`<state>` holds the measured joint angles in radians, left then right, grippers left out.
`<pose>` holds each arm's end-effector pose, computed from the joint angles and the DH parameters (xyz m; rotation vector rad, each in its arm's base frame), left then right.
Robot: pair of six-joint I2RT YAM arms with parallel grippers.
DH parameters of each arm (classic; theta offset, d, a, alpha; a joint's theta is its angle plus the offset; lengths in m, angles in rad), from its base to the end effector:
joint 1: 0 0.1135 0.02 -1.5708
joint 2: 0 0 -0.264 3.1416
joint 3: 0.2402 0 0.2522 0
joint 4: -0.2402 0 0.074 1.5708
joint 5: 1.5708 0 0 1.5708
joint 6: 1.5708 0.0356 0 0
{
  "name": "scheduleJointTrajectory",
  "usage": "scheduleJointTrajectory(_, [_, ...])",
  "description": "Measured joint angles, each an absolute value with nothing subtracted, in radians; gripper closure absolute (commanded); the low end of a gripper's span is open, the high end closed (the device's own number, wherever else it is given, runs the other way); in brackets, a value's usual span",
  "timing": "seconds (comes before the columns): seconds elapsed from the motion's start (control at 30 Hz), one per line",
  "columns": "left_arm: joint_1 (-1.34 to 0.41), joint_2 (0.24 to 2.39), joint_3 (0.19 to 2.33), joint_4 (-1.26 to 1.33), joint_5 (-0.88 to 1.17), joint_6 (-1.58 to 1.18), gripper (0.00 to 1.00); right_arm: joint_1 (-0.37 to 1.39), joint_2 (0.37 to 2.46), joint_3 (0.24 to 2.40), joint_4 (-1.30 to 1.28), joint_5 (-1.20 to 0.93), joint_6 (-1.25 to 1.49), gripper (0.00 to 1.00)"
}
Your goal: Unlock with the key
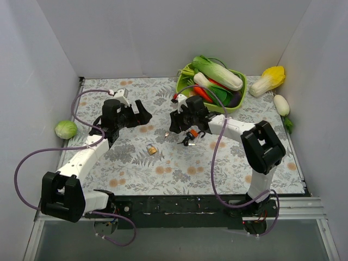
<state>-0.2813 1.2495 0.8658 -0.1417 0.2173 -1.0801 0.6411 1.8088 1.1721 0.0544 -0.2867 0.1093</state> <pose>0.2672 -0.0852 0.2734 -0.7469 2.1343 -1.0096 0.3187 0.2504 0.2132 -0.7478 2.0906 0.7344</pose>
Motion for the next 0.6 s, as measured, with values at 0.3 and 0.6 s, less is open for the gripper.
scheduleJointTrajectory(0.3, [-0.231, 1.241, 0.823, -0.101, 0.265, -1.091, 0.02, 0.729, 1.983, 1.348, -0.043, -0.223, 0.044, 0.49])
scheduleJointTrajectory(0.6, [-0.231, 1.244, 0.823, -0.096, 0.337, -1.085, 0.02, 0.761, 2.085, 1.42, -0.093, -0.196, 0.025, 0.53])
